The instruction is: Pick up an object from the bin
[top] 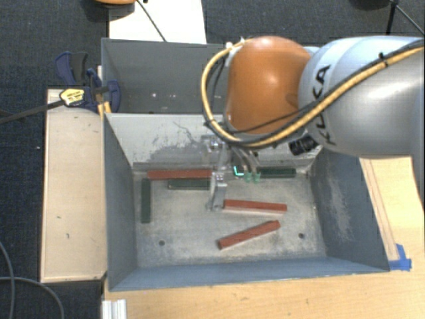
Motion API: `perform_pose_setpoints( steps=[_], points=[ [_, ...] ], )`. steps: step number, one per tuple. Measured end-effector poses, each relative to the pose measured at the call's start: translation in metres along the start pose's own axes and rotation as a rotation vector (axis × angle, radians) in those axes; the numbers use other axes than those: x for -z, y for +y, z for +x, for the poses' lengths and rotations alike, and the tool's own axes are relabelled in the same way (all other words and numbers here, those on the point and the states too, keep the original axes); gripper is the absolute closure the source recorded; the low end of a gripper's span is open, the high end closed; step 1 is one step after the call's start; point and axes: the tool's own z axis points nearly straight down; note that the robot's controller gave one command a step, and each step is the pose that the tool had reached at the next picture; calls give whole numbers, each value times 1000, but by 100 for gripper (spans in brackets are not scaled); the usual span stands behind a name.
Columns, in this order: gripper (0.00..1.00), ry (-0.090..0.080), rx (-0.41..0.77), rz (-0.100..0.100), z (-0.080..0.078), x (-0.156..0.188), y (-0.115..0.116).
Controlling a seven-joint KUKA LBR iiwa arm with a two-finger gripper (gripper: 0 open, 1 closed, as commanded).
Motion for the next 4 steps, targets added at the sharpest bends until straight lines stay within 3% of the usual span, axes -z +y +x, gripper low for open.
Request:
perform_pose_setpoints(
  steps=[1,2,3,4],
  points=[
    [0,-8,-4,-1,-2,5,-1],
    [0,-13,39,-2,4,-46,-54],
    [0,-11,123,1,8,-115,-91],
    [100,-3,263,0,36,-148,-135]
  ],
)
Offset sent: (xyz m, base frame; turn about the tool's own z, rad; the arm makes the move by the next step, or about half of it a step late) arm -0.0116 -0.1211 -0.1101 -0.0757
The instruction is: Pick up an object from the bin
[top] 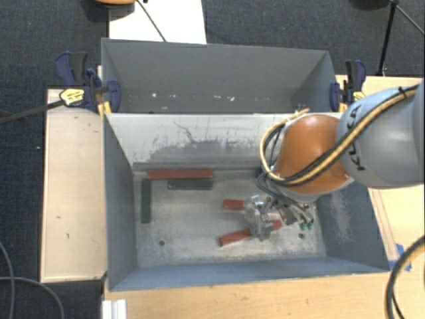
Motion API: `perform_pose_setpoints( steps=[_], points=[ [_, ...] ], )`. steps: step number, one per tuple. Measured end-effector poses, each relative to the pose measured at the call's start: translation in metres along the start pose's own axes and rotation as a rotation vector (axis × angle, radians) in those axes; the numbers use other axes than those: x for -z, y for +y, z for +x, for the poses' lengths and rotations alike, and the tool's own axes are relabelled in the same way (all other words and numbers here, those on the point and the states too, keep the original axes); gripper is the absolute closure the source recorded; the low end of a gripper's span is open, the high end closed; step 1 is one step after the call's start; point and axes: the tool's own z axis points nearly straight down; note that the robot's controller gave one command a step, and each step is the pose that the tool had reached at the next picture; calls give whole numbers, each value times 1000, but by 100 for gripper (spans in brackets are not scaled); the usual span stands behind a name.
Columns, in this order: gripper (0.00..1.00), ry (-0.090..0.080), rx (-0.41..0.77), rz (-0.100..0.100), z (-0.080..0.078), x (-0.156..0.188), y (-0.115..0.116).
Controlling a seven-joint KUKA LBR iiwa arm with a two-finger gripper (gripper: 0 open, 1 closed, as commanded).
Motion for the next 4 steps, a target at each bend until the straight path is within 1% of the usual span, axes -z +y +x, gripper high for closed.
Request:
perform_pose_setpoints(
  steps=[1,2,3,4],
  points=[
    [0,-3,-4,0,-1,-1,0],
    [100,-1,-9,-1,0,-1,0],
    [100,-1,-10,-1,0,-1,0],
    [100,-4,-21,0,-7,132,32]
  ],
)
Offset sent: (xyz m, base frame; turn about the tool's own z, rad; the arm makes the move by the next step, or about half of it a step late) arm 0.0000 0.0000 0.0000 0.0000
